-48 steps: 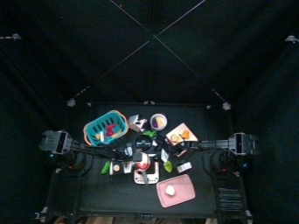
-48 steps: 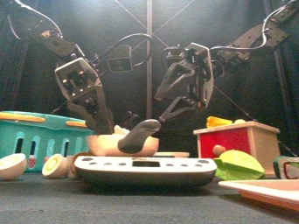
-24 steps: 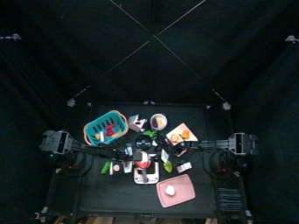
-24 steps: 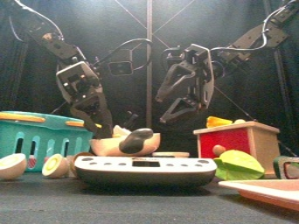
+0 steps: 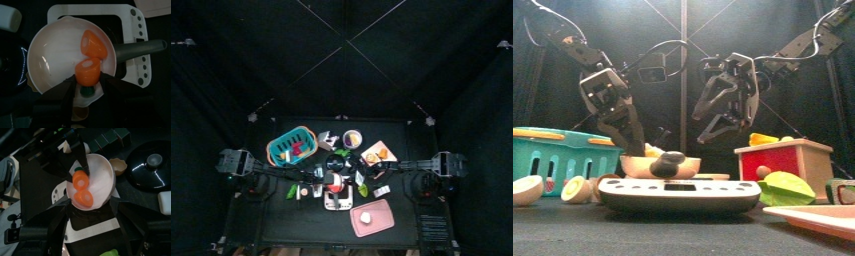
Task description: Grab carrot top
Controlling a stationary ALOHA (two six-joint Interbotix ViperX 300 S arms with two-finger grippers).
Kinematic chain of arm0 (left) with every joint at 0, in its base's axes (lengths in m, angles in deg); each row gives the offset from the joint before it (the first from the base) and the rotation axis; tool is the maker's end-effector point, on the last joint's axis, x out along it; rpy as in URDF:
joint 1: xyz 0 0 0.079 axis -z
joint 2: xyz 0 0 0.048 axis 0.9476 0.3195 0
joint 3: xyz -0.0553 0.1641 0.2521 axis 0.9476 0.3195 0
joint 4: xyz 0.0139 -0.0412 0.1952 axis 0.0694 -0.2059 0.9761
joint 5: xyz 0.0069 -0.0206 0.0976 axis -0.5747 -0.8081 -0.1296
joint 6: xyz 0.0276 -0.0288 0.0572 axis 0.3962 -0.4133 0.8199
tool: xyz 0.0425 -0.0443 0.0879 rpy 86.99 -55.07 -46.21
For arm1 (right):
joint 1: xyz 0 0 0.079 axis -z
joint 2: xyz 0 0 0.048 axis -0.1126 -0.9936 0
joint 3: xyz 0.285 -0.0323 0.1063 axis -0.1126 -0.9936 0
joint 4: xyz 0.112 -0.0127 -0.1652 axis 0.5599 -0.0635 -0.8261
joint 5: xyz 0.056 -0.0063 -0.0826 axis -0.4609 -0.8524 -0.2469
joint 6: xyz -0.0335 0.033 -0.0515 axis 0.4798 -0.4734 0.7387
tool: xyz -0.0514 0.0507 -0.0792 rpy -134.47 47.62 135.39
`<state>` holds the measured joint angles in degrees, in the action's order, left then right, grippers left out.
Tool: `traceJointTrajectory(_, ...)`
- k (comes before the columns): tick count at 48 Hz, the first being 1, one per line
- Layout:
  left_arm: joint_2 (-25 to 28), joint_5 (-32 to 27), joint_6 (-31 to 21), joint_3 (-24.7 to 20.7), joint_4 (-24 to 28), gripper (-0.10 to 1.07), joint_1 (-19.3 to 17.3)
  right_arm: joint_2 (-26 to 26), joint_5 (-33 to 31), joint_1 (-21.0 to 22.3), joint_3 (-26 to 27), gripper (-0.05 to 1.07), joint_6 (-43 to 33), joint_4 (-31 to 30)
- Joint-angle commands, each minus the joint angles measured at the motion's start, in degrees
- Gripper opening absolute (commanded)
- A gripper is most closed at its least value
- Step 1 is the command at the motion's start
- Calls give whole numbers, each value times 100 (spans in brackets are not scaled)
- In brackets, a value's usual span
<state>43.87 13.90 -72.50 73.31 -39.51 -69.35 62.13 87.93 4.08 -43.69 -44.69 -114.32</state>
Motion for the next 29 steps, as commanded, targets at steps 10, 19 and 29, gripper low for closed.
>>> traceJointTrajectory(10,-431,-35,0,9,79,76,97,149,44,18,70,94,0,132)
traceJointTrajectory(19,-598,-44,0,167,88,75,123,149,62,-9,79,94,-35,308)
traceJointTrajectory(29,-879,-35,0,439,88,75,149,237,229,-132,141,94,-79,1178)
